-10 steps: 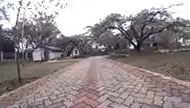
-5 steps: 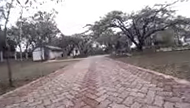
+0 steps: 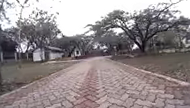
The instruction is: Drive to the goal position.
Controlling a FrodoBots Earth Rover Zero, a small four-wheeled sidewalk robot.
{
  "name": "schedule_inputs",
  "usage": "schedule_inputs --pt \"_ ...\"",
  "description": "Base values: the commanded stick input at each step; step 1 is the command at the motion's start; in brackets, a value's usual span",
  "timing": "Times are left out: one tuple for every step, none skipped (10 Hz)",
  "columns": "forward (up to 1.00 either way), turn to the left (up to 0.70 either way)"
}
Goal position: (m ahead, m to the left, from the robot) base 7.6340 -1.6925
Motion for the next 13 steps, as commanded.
schedule_inputs --pt "0.70 0.00" --pt "0.70 0.00" --pt "0.70 0.00" --pt "0.70 0.00" --pt "0.70 0.00" --pt "0.70 0.00" --pt "0.70 0.00" --pt "0.70 0.00" --pt "0.70 0.00" --pt "0.70 0.00" --pt "0.70 0.00" --pt "0.70 0.00" --pt "0.70 0.00"
